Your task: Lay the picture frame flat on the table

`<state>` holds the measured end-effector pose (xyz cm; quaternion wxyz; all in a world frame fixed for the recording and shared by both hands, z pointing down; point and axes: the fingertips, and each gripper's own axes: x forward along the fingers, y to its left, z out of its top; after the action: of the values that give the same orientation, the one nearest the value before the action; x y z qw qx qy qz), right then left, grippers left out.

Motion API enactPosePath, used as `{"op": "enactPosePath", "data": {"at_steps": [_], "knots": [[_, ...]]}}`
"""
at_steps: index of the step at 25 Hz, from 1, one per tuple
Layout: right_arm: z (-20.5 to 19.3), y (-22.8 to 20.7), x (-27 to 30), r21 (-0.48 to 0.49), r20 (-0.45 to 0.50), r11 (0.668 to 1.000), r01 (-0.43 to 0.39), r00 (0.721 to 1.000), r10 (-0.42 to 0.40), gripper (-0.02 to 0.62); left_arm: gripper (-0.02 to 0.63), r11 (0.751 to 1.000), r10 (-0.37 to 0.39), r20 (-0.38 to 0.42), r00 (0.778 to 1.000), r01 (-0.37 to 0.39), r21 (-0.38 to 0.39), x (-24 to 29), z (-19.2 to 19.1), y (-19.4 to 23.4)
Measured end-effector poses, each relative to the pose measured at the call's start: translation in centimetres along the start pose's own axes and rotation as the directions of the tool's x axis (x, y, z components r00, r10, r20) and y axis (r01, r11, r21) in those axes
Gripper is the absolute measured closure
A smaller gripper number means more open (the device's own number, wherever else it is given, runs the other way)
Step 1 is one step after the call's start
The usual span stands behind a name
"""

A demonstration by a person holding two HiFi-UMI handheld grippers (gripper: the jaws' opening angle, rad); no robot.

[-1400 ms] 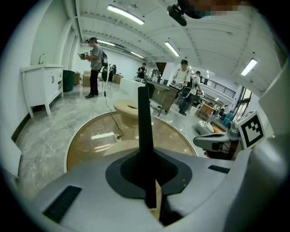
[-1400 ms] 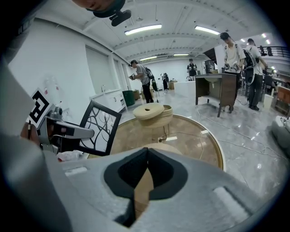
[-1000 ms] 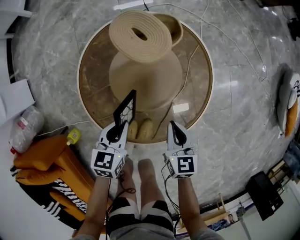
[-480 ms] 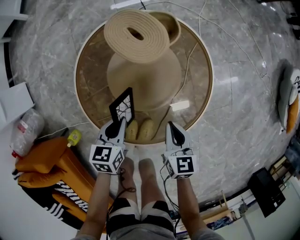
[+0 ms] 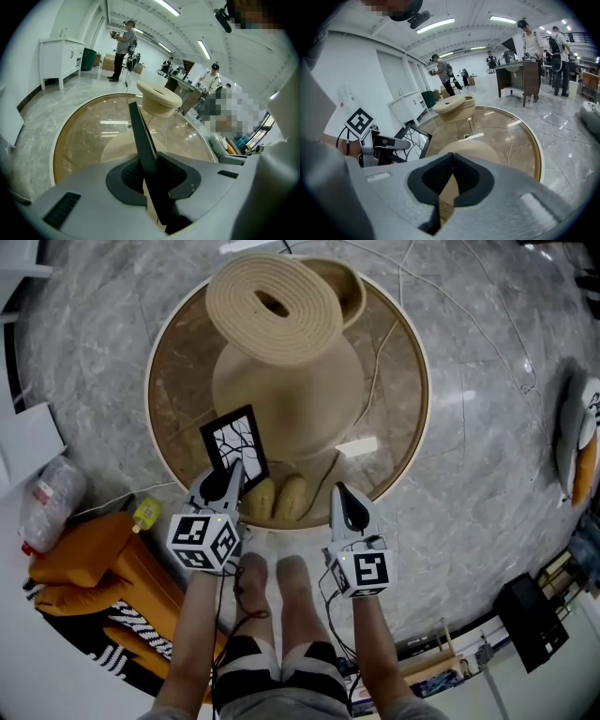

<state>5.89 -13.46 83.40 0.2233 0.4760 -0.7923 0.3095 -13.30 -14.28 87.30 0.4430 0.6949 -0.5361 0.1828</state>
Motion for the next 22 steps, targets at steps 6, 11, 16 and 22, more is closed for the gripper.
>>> {"op": "enactPosePath", "data": {"at_steps": [6,11,16,22], "knots": [[-0.2,0.0,0.4,0.004,-0.007,1.000,-0.008,1.000,0.008,0.597,0.518,1.000,0.001,-0.005,1.000,-0.001,-0.011,0.5,-0.2,0.8],[-0.3,0.2,0.8,0.001,-0.014,1.000,-0.012,1.000,0.012,0.597,0.502,1.000,0.011,-0.006,1.000,-0.011,-0.012,0.6,-0.4,1.3],[-0.4,0.6,1.3,0.001,-0.020,1.000,-0.024,0.999,0.024,0.597,0.474,0.999,0.019,-0.022,1.000,-0.019,-0.025,1.1,-0.8,2.1],[-0.4,1.0,1.6,-0.001,-0.026,1.000,-0.029,0.999,0.029,0.597,0.430,0.999,0.016,-0.057,0.998,-0.018,-0.039,1.7,-1.2,2.8]]}}
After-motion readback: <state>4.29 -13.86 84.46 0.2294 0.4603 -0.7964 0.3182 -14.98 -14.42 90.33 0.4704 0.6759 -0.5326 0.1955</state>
